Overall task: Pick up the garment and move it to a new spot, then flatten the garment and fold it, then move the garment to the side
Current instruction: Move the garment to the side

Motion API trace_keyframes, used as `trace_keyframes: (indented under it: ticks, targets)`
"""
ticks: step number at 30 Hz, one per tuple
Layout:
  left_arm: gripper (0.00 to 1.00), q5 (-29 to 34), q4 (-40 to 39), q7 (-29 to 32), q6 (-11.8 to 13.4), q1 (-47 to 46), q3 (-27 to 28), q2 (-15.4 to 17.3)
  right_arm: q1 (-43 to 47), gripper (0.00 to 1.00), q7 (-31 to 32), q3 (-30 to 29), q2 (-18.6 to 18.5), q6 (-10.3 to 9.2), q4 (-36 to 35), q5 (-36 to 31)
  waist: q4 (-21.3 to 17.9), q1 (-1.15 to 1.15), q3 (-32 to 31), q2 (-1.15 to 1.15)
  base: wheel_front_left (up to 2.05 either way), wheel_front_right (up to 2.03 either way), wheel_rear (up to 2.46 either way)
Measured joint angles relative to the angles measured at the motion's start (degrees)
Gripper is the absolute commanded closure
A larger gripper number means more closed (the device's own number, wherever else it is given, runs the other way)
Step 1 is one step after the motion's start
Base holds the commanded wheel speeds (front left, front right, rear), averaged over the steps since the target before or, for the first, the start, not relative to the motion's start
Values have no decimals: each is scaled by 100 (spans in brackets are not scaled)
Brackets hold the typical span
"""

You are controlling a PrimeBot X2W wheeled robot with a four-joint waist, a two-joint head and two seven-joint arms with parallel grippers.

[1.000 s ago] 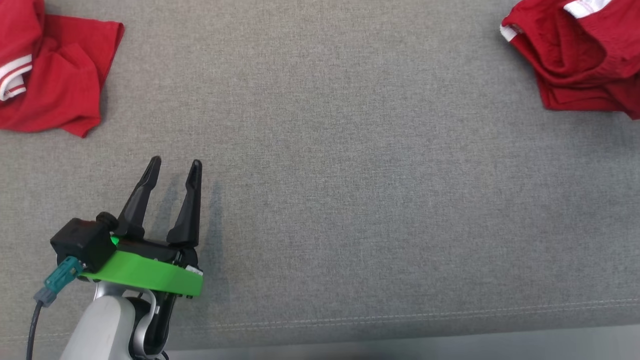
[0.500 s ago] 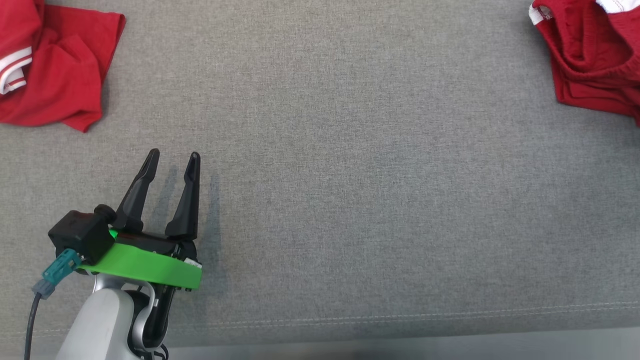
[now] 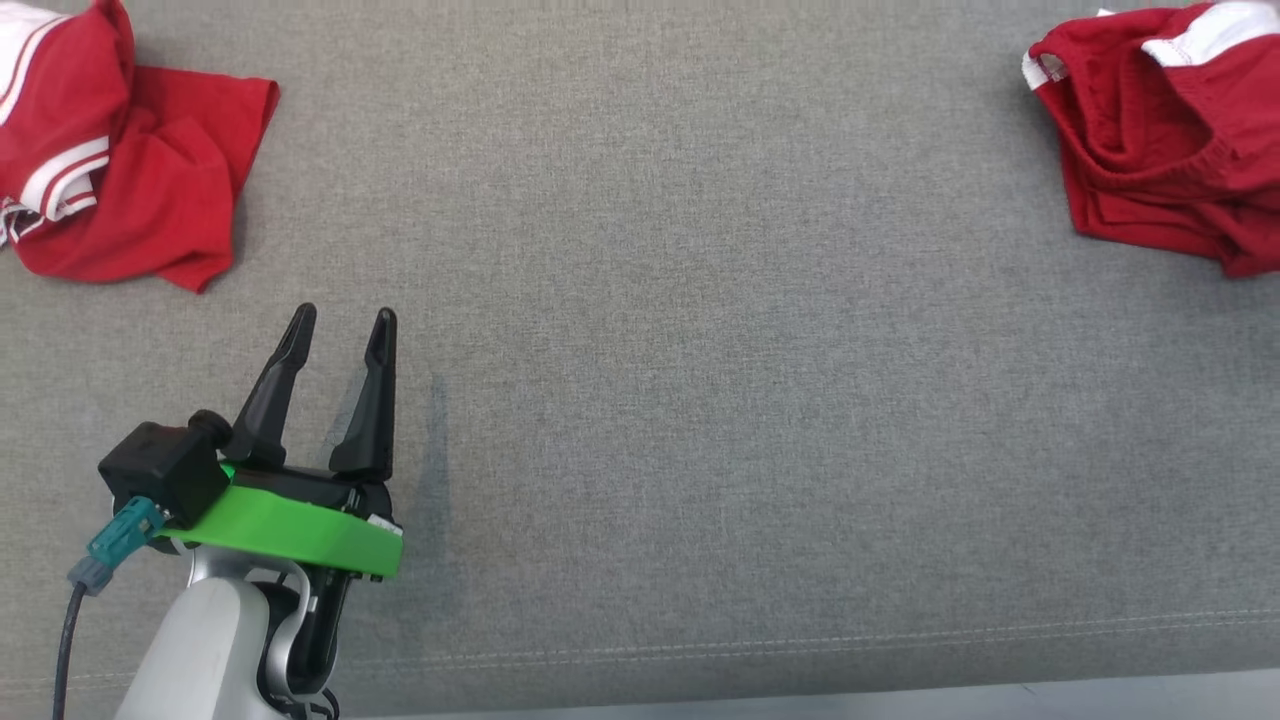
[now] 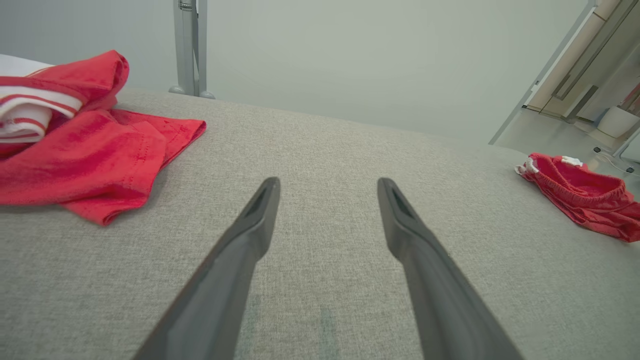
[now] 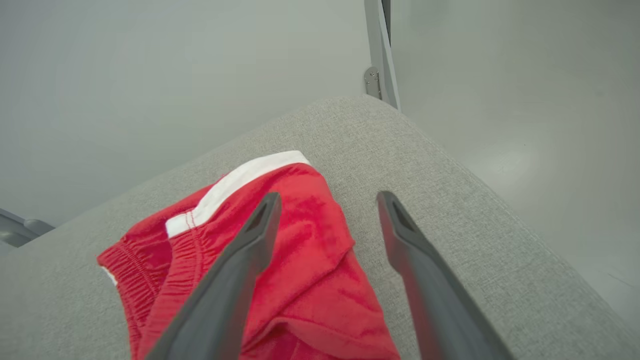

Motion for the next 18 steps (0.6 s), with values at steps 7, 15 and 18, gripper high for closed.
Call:
trace_keyframes:
  ticks: [7, 15, 18]
  targets:
    - [0, 0, 103, 0, 0, 7, 131, -89, 13, 0, -446, 309, 349, 67, -442, -152, -38, 0, -415, 0, 0, 0, 0]
    - [0, 5, 205, 0, 0, 176, 293, -144, 584, 0, -916, 659, 708, 115, -898, -341, -87, 0, -980, 0, 0, 0, 0]
    - [0, 16, 245, 0, 0, 286, 298, -146, 890, 0, -958, 765, 917, 119, -1069, -347, -91, 0, -1190, 0, 0, 0, 0]
